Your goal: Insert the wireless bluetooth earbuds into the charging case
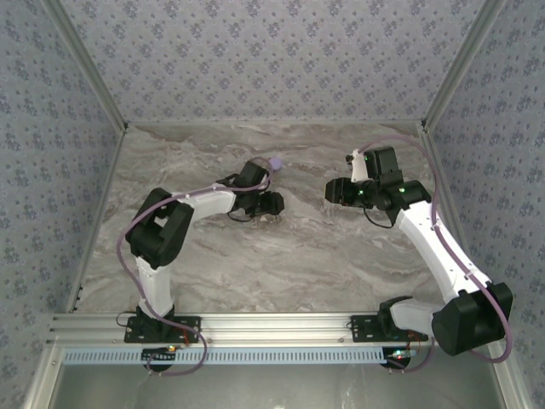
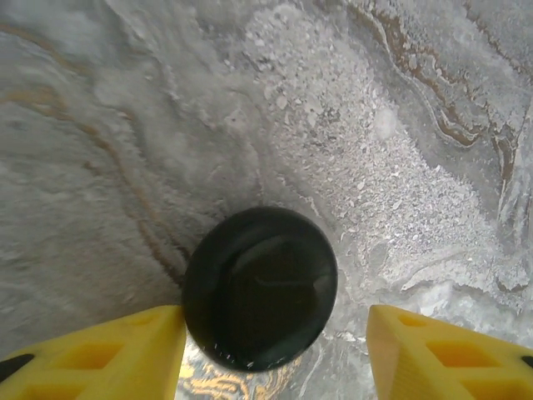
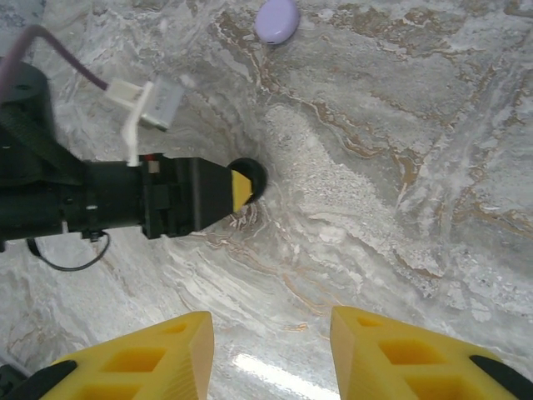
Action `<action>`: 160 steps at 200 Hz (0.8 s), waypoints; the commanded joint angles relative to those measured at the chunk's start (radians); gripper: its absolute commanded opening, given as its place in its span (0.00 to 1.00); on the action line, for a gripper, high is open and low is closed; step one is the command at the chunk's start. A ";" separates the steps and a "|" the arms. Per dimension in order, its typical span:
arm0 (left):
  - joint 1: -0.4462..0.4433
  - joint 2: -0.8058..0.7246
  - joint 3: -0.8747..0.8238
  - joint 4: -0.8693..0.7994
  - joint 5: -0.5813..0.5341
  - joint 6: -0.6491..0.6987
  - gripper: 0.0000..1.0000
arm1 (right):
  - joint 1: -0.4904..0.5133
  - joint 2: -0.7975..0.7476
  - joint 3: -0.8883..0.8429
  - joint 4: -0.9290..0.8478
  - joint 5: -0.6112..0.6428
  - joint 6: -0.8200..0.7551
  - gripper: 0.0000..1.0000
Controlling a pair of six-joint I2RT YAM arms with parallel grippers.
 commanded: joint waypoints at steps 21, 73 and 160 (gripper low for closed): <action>0.005 -0.173 -0.047 -0.061 -0.121 0.079 0.61 | -0.009 -0.026 -0.025 -0.051 0.150 -0.011 0.48; 0.023 -0.348 -0.121 -0.163 -0.285 0.146 0.62 | -0.022 -0.029 -0.050 -0.060 0.384 0.048 0.57; 0.053 -0.565 -0.231 -0.281 -0.562 0.242 0.68 | -0.068 -0.032 -0.180 0.078 0.659 0.003 0.68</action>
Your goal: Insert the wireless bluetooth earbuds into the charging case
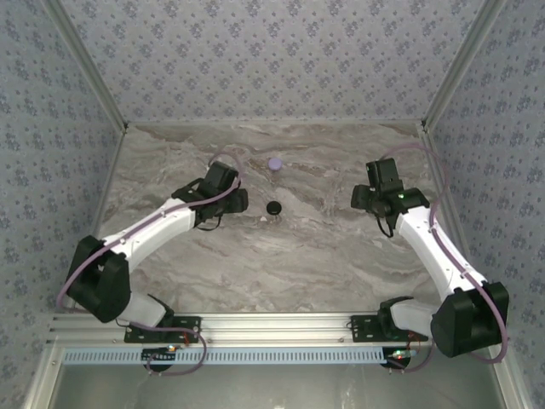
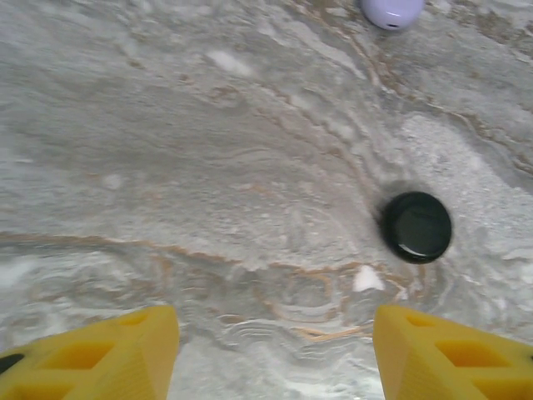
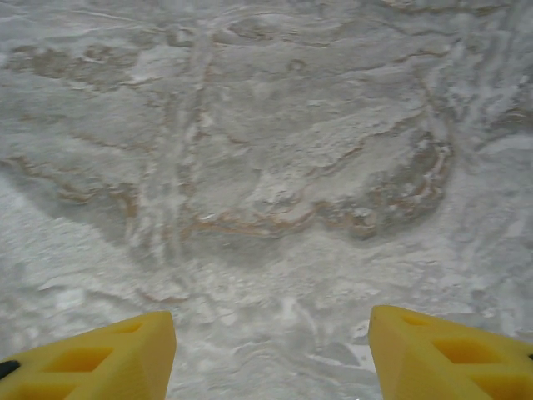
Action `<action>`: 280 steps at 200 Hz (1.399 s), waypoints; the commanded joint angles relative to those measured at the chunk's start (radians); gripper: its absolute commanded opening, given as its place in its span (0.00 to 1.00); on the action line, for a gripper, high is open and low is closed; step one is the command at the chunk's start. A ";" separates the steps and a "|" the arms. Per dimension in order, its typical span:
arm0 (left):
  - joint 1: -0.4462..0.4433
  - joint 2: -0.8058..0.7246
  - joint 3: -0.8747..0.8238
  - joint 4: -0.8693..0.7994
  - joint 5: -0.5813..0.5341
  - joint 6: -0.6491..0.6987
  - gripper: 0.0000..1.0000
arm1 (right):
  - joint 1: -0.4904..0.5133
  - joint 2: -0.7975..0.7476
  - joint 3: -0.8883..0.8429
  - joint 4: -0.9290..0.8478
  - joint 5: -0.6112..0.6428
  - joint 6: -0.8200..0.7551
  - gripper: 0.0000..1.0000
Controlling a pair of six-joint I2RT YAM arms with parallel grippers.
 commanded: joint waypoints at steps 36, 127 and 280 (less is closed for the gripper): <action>0.058 -0.143 -0.094 -0.025 -0.233 0.156 0.76 | -0.057 -0.026 -0.142 0.220 0.116 -0.078 0.75; 0.242 -0.244 -0.285 0.233 -0.296 0.431 0.91 | -0.177 -0.040 -0.388 0.626 0.011 -0.218 0.77; 0.522 -0.115 -0.614 1.001 0.101 0.533 0.96 | -0.312 0.065 -0.599 1.182 -0.255 -0.371 0.80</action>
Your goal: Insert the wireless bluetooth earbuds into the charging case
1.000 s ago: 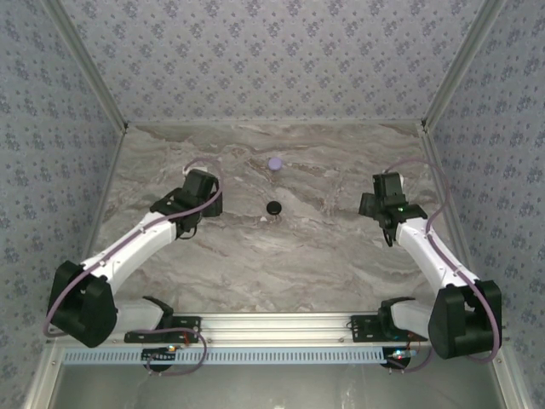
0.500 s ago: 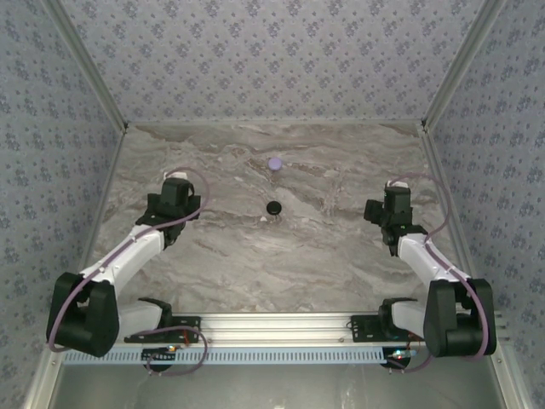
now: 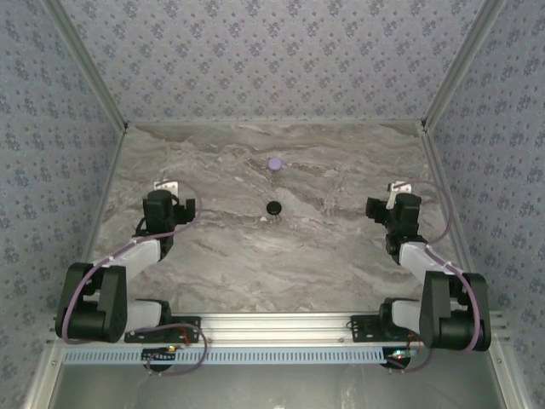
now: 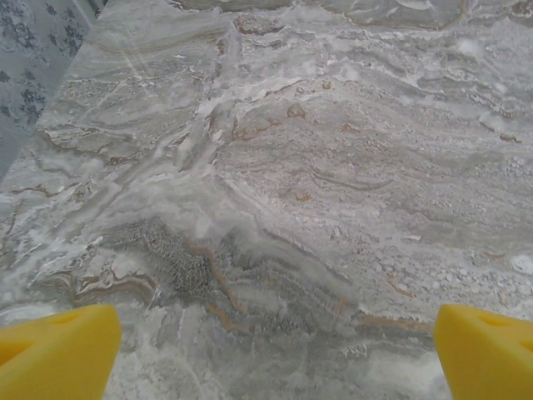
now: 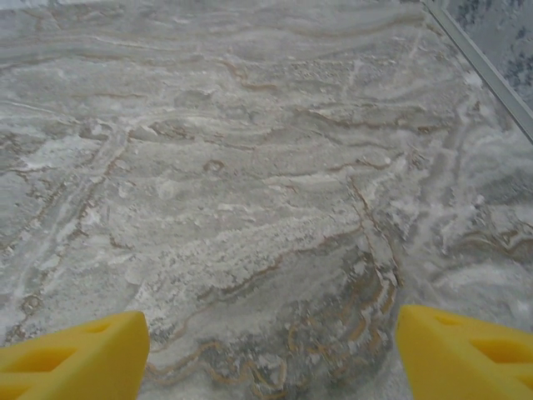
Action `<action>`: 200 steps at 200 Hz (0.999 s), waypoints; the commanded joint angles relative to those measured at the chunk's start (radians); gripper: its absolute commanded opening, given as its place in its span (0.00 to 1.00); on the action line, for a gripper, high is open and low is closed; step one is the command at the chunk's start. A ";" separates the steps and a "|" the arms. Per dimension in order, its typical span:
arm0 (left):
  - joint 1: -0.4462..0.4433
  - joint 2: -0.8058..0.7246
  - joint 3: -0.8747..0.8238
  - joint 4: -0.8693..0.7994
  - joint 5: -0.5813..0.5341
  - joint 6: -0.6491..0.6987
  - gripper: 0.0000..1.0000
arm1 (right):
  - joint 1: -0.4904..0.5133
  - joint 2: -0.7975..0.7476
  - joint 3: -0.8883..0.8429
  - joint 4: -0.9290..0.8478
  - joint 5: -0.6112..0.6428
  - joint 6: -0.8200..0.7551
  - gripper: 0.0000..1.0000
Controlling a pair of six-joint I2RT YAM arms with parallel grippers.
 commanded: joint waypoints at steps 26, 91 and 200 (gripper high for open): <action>0.063 0.065 -0.044 0.273 0.152 -0.011 0.96 | -0.017 0.096 -0.008 0.182 -0.096 -0.023 0.80; 0.122 0.152 -0.098 0.474 0.243 -0.017 0.95 | -0.019 0.210 -0.006 0.310 -0.114 -0.027 0.79; 0.123 0.244 -0.019 0.408 0.182 -0.039 0.99 | 0.022 0.293 0.000 0.373 -0.059 -0.059 1.00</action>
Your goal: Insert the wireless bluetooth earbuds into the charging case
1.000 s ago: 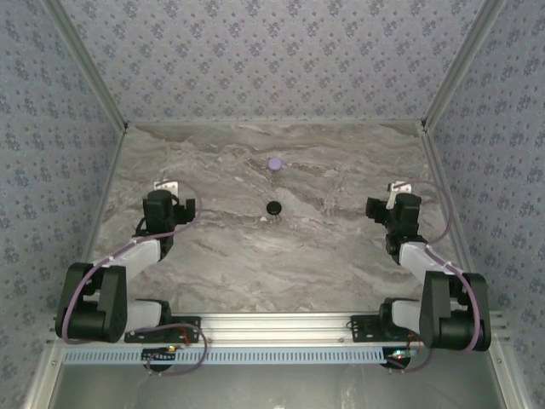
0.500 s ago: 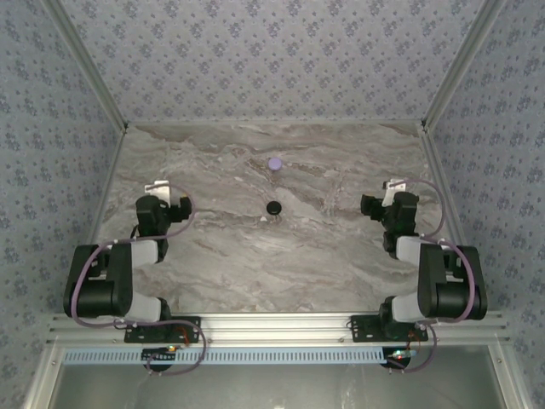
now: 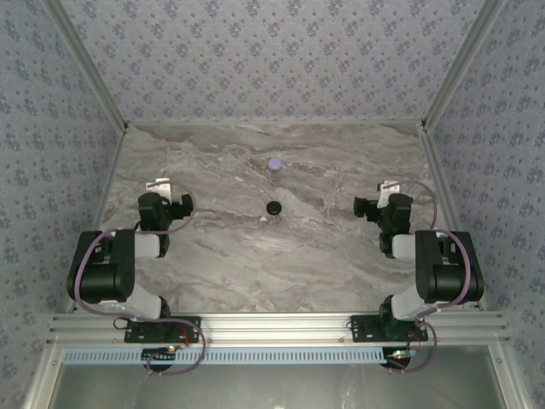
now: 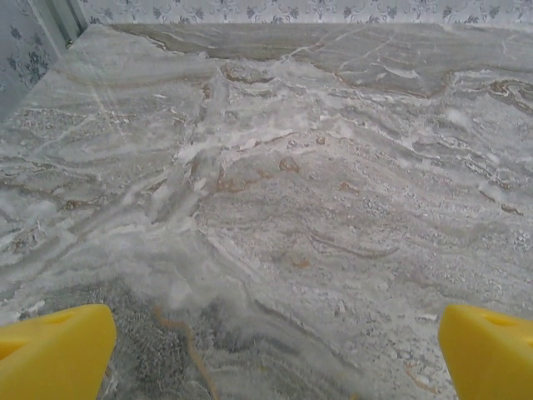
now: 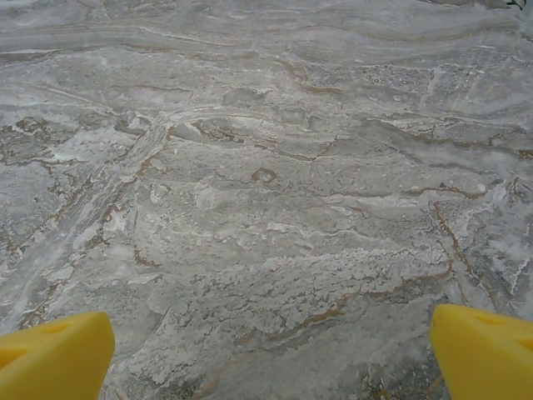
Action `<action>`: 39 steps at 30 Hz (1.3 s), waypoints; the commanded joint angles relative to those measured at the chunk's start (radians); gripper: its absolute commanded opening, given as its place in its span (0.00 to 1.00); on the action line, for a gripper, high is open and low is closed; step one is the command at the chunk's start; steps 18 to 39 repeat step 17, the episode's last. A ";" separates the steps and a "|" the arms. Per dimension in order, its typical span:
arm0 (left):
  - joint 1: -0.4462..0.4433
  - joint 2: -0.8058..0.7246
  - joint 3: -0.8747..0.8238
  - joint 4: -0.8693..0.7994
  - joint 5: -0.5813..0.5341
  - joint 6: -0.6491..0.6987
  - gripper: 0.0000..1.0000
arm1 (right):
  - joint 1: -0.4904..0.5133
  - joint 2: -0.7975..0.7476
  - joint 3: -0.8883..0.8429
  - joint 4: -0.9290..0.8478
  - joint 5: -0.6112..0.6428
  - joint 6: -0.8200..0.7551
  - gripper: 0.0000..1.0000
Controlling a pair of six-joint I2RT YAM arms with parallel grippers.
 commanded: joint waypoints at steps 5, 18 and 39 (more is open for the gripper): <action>0.003 0.000 0.018 -0.019 -0.011 -0.011 0.99 | 0.006 0.006 0.014 0.029 0.024 -0.018 1.00; 0.003 0.000 0.019 -0.020 -0.011 -0.011 0.99 | 0.002 0.006 0.014 0.027 0.016 -0.016 1.00; 0.003 0.000 0.019 -0.020 -0.011 -0.011 0.99 | 0.002 0.006 0.014 0.027 0.016 -0.016 1.00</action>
